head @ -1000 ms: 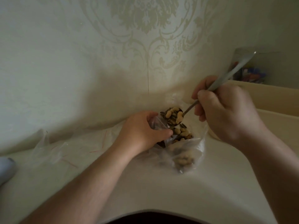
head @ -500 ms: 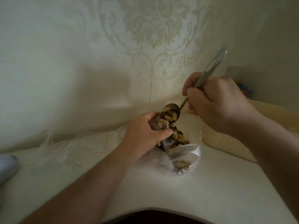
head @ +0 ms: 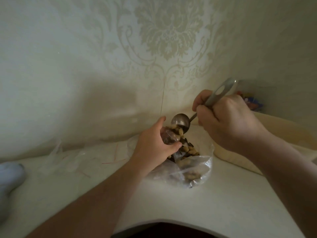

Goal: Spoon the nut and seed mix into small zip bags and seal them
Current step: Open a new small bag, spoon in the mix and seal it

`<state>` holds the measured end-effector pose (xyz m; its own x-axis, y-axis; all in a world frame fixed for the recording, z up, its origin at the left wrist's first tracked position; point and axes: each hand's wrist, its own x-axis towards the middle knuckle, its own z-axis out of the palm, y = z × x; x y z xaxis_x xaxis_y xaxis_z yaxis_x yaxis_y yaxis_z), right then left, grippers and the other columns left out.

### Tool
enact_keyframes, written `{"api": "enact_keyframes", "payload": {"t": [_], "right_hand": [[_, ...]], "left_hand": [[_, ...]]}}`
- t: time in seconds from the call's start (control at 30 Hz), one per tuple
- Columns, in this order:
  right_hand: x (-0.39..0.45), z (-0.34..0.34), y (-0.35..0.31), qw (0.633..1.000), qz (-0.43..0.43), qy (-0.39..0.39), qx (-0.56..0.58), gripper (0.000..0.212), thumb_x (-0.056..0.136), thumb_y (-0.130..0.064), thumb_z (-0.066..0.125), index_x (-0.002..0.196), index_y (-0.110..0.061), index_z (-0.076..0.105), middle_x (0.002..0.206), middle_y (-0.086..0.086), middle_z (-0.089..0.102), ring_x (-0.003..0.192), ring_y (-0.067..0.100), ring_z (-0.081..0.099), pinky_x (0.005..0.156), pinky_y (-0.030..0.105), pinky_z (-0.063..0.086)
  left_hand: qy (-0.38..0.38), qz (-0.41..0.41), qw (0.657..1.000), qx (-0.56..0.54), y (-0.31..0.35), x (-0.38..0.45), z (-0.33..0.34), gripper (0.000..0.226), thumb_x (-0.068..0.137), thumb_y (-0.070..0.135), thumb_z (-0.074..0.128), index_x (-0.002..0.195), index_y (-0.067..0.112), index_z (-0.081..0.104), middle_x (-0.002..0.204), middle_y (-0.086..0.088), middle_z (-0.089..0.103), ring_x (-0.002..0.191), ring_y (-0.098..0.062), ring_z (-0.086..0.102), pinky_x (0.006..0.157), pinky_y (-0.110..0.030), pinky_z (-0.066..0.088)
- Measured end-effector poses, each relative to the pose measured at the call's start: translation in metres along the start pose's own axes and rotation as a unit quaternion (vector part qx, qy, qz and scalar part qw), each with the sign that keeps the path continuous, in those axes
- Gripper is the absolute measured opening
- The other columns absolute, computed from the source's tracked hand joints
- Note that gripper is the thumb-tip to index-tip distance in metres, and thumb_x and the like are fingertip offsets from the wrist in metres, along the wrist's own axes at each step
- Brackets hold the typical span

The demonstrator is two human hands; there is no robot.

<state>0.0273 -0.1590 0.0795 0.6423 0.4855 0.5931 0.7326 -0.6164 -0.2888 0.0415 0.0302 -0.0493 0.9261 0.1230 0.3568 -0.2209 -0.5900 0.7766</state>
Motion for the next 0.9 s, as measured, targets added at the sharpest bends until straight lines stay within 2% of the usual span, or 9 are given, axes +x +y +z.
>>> {"api": "enact_keyframes", "payload": {"t": [0.13,0.27,0.4,0.5,0.7,0.77,0.8,0.83,0.9], "right_hand": [[-0.001,0.001,-0.002,1.000,-0.005,0.008,0.006,0.025,0.098,-0.009,0.048,0.079,-0.019,0.060,0.058,-0.002,0.061,0.054,0.016,0.060,0.051,0.033,0.046],[-0.003,0.002,-0.001,0.999,-0.037,0.010,-0.027,0.022,0.096,-0.016,0.043,0.083,-0.018,0.060,0.058,-0.003,0.057,0.048,0.013,0.053,0.047,0.035,0.045],[-0.004,0.005,0.002,0.999,-0.027,0.020,-0.023,0.023,0.098,-0.014,0.043,0.084,-0.018,0.060,0.061,0.001,0.061,0.051,0.013,0.056,0.050,0.039,0.048],[-0.006,0.007,0.003,1.000,-0.011,0.007,0.002,0.022,0.100,-0.011,0.046,0.086,-0.019,0.061,0.060,0.003,0.062,0.054,0.017,0.060,0.054,0.038,0.046],[-0.010,0.007,0.008,0.998,-0.003,0.055,0.011,0.019,0.098,-0.014,0.047,0.089,-0.023,0.061,0.061,-0.002,0.062,0.056,0.013,0.060,0.055,0.037,0.048],[-0.014,0.006,0.011,0.997,0.016,0.075,0.011,0.018,0.096,-0.014,0.047,0.088,-0.022,0.062,0.062,-0.002,0.064,0.059,0.014,0.062,0.058,0.040,0.050],[-0.016,0.006,0.014,0.996,0.025,0.084,0.014,0.019,0.096,-0.012,0.048,0.088,-0.021,0.062,0.062,0.000,0.065,0.059,0.014,0.063,0.059,0.040,0.050],[-0.019,0.006,0.016,0.995,0.035,0.091,0.018,0.020,0.096,-0.010,0.049,0.087,-0.021,0.063,0.062,0.002,0.065,0.059,0.016,0.064,0.060,0.041,0.050],[-0.024,0.008,0.020,0.993,0.048,0.102,0.024,0.022,0.095,-0.011,0.047,0.082,-0.022,0.062,0.060,0.005,0.065,0.058,0.019,0.064,0.059,0.042,0.050]], "left_hand": [[-0.003,0.002,1.000,-0.015,0.000,-0.001,0.001,0.102,0.078,0.042,0.091,0.161,0.026,0.035,0.106,0.023,0.068,0.102,0.010,0.063,0.093,-0.009,0.047],[-0.007,-0.008,0.999,-0.030,0.001,-0.001,0.000,0.100,0.078,0.036,0.092,0.161,0.025,0.037,0.095,0.031,0.062,0.090,0.029,0.055,0.080,0.006,0.037],[-0.008,-0.020,0.999,-0.032,0.002,0.000,-0.003,0.104,0.077,0.049,0.090,0.162,0.035,0.032,0.116,0.025,0.061,0.097,0.016,0.058,0.080,0.000,0.037],[-0.006,-0.024,0.999,-0.029,0.000,0.000,-0.004,0.104,0.077,0.053,0.088,0.162,0.038,0.030,0.117,0.025,0.064,0.098,0.004,0.065,0.084,-0.007,0.041],[0.004,-0.043,0.997,-0.059,0.004,0.000,-0.002,0.102,0.080,0.043,0.088,0.163,0.036,0.030,0.093,0.038,0.063,0.091,0.014,0.063,0.076,0.001,0.042],[0.015,-0.065,0.992,-0.106,0.004,0.003,-0.003,0.102,0.079,0.043,0.088,0.162,0.038,0.029,0.097,0.031,0.069,0.095,0.013,0.063,0.090,-0.006,0.045],[0.021,-0.071,0.987,-0.144,0.004,0.004,-0.003,0.103,0.078,0.042,0.089,0.162,0.039,0.030,0.100,0.026,0.072,0.098,0.008,0.066,0.098,-0.017,0.051],[0.030,-0.076,0.980,-0.184,0.004,0.005,-0.003,0.102,0.078,0.039,0.090,0.161,0.039,0.030,0.101,0.021,0.075,0.097,0.001,0.070,0.098,-0.028,0.057],[0.040,-0.089,0.966,-0.239,0.005,0.005,-0.004,0.100,0.081,0.030,0.090,0.161,0.039,0.032,0.101,0.018,0.077,0.088,-0.013,0.076,0.080,-0.030,0.065]]}}
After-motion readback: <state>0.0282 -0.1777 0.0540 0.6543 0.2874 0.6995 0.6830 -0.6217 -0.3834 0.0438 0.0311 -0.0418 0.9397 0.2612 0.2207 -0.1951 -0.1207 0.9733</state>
